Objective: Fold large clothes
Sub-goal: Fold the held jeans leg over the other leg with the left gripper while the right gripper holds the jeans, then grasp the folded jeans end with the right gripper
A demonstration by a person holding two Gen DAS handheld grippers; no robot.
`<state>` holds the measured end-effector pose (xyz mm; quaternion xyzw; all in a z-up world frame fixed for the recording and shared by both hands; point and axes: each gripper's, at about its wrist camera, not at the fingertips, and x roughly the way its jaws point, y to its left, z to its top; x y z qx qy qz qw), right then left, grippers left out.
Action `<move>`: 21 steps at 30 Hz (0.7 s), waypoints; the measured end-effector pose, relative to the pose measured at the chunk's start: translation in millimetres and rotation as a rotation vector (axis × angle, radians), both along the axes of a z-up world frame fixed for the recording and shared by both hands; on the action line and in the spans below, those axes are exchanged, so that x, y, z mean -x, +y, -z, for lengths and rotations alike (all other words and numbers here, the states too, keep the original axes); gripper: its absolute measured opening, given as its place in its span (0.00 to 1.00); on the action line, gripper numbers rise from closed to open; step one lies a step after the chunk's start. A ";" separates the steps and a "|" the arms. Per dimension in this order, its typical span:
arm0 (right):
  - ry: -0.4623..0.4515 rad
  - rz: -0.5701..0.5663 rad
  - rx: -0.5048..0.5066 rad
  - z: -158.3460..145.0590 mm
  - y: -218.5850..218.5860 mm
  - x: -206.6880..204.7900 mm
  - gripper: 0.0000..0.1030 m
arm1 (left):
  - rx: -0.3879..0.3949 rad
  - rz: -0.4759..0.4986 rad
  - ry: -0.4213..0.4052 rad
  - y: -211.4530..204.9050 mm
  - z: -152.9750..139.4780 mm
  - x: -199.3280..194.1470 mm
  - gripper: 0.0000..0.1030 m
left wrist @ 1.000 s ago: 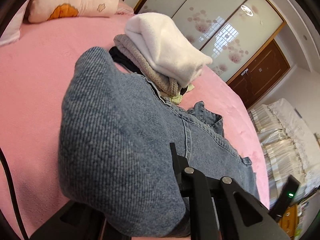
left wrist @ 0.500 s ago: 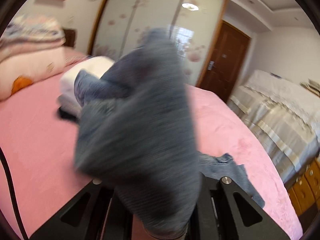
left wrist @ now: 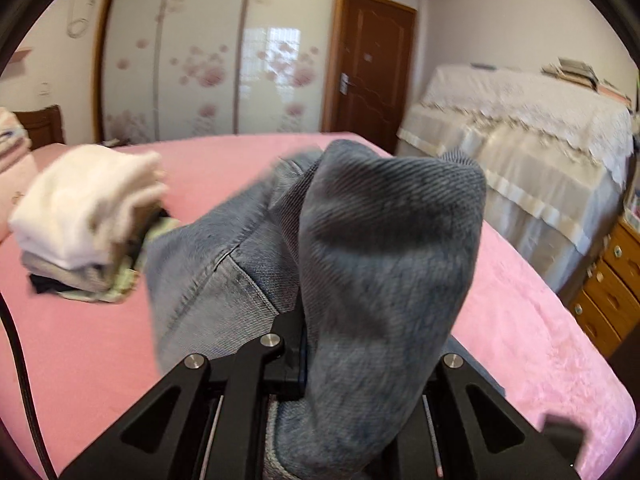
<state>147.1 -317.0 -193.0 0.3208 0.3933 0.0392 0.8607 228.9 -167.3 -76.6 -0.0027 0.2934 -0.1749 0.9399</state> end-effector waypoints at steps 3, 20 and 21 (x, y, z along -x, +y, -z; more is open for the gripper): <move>0.018 0.057 0.079 -5.5 -27.5 16.0 0.00 | -0.071 0.059 0.033 -37.2 23.1 5.1 0.09; 0.089 0.043 0.169 -17.1 -52.5 14.1 0.02 | -0.207 0.210 0.194 -76.8 85.8 19.7 0.38; 0.089 0.040 0.172 -21.2 -53.9 14.2 0.02 | -0.186 0.215 0.212 -71.7 80.4 20.4 0.39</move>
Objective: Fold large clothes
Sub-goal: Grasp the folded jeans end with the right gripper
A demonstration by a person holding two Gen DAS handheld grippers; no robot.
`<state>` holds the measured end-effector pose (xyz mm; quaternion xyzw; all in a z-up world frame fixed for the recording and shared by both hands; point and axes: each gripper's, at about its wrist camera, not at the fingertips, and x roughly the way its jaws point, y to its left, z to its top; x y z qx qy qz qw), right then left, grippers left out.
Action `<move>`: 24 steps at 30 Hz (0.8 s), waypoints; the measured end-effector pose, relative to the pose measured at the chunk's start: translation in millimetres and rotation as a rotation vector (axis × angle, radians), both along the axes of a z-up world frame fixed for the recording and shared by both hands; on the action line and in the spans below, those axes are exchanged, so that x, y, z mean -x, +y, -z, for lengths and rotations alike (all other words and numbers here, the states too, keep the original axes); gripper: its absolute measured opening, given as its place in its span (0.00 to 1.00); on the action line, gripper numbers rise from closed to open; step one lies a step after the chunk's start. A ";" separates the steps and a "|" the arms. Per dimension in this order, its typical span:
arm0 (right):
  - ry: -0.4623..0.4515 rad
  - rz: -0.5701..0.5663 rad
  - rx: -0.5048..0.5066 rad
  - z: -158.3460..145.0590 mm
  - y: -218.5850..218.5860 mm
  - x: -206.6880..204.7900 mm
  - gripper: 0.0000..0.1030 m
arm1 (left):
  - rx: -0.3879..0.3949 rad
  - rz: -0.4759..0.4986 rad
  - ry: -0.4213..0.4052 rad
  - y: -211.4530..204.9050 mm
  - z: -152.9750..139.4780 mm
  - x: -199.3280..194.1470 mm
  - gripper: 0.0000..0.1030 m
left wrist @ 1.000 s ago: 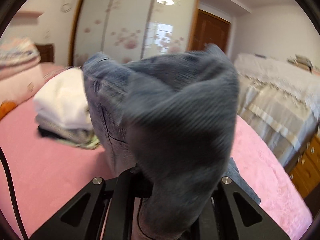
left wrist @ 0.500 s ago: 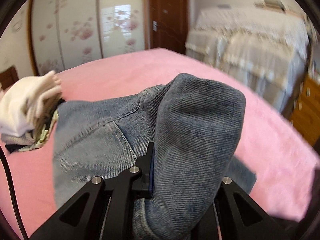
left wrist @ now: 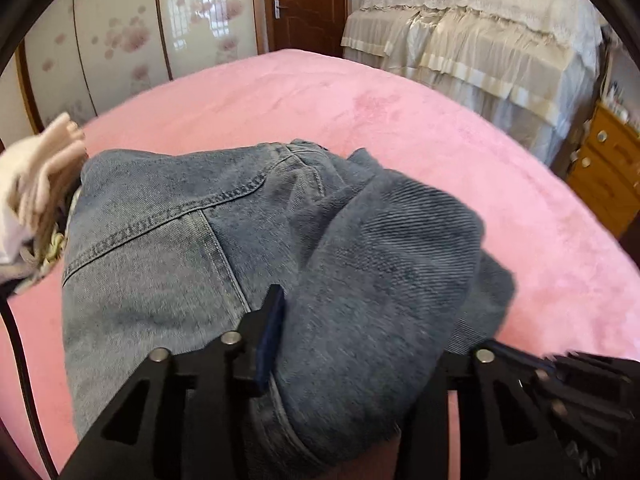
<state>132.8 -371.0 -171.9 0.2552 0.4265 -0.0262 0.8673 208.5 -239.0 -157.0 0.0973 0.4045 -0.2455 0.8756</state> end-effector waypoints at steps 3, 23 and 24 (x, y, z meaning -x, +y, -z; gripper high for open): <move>-0.003 -0.016 0.002 -10.2 -9.7 -2.5 0.03 | 0.121 0.013 0.085 21.9 -20.2 4.6 0.63; 0.002 -0.314 -0.029 -57.9 -10.7 -83.0 0.54 | 0.132 -0.361 0.195 192.6 -32.6 -22.6 1.00; 0.029 -0.345 -0.025 -50.4 -6.7 -95.0 0.54 | 0.144 -0.372 0.212 197.4 -25.4 -27.6 1.00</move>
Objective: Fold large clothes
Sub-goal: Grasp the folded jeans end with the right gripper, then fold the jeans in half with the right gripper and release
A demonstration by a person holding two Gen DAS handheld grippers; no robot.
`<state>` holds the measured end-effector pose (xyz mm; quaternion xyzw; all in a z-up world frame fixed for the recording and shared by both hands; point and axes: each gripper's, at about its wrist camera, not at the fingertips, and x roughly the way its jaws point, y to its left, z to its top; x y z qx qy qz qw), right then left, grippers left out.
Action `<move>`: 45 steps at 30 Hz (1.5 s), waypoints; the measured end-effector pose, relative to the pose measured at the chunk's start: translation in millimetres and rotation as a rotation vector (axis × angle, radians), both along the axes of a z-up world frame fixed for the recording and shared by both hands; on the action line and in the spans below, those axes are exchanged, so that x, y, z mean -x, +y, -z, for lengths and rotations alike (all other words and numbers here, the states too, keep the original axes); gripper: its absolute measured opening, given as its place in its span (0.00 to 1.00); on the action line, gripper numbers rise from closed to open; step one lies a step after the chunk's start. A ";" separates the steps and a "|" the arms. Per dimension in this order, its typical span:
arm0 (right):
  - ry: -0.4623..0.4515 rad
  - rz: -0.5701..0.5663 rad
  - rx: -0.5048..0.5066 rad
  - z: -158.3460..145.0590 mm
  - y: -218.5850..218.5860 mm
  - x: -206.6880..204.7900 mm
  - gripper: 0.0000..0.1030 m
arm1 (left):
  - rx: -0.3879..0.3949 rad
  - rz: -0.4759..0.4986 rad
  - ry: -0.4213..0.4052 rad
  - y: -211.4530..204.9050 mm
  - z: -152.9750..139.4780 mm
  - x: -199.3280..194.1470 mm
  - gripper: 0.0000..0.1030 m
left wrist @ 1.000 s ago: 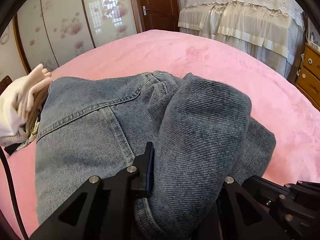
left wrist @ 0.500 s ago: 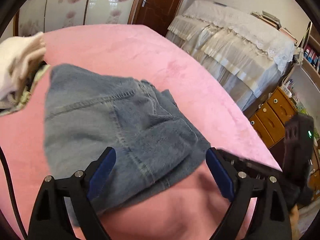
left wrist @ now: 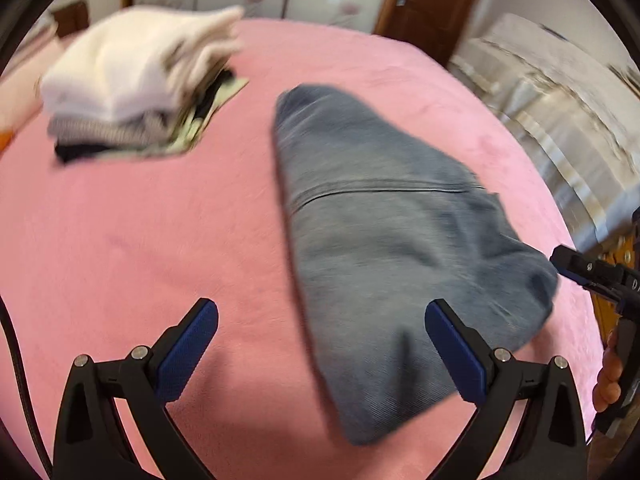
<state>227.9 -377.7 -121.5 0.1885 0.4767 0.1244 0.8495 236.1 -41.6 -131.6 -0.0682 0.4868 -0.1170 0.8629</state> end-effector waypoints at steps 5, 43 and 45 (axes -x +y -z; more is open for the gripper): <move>0.137 -0.074 0.015 42.7 11.1 -26.7 0.25 | -0.002 -0.015 0.045 3.7 28.9 -21.5 1.00; 0.158 -0.039 0.089 56.2 -27.0 -35.3 0.48 | -0.011 0.134 0.066 -43.3 45.7 -46.2 1.00; 0.130 -0.060 0.124 53.0 -21.2 -38.9 0.48 | -0.006 0.132 0.068 -42.9 46.0 -46.2 1.00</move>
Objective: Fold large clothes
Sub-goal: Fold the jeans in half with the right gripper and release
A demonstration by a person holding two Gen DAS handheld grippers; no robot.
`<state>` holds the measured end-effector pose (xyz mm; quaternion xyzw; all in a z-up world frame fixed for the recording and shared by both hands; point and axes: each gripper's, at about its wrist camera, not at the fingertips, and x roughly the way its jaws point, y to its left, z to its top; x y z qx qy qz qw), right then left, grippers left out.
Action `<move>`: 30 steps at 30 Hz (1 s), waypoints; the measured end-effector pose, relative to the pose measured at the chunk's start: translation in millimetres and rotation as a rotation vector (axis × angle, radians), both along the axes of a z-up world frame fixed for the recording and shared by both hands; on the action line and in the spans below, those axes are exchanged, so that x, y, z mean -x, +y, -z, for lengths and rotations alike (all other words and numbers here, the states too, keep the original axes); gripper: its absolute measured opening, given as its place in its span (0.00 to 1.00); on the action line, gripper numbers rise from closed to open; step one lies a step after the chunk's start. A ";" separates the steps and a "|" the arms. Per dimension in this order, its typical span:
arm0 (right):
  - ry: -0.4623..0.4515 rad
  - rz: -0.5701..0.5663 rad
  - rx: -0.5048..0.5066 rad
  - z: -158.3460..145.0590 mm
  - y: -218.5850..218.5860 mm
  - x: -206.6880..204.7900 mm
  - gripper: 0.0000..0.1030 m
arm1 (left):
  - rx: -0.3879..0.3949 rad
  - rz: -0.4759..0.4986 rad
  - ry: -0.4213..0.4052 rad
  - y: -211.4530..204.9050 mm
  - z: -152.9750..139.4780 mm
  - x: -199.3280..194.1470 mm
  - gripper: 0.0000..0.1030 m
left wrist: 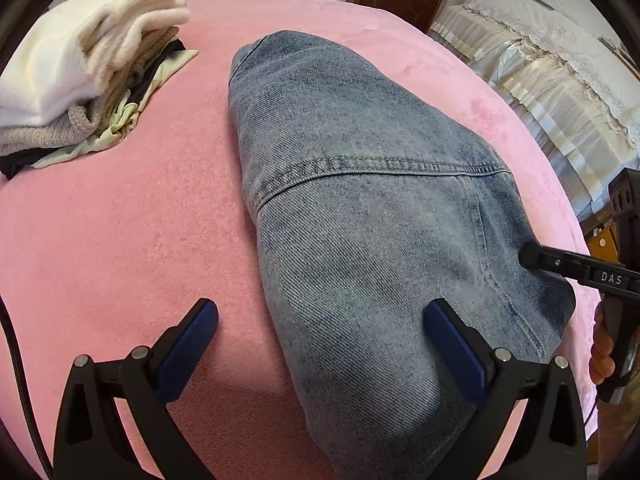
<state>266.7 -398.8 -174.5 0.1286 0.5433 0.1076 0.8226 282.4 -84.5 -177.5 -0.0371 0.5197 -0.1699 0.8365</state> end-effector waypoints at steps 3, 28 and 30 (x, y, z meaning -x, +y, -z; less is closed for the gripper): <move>-0.022 -0.026 0.036 -0.8 5.0 -4.8 0.50 | -0.001 0.008 -0.007 -0.5 0.4 0.5 1.00; -0.143 0.124 0.227 -32.3 17.6 17.2 0.26 | -0.107 0.015 -0.060 -21.5 -32.5 3.7 1.00; -0.244 0.128 0.279 -59.8 26.7 21.8 0.33 | -0.102 0.001 -0.145 -18.8 -59.4 5.0 1.00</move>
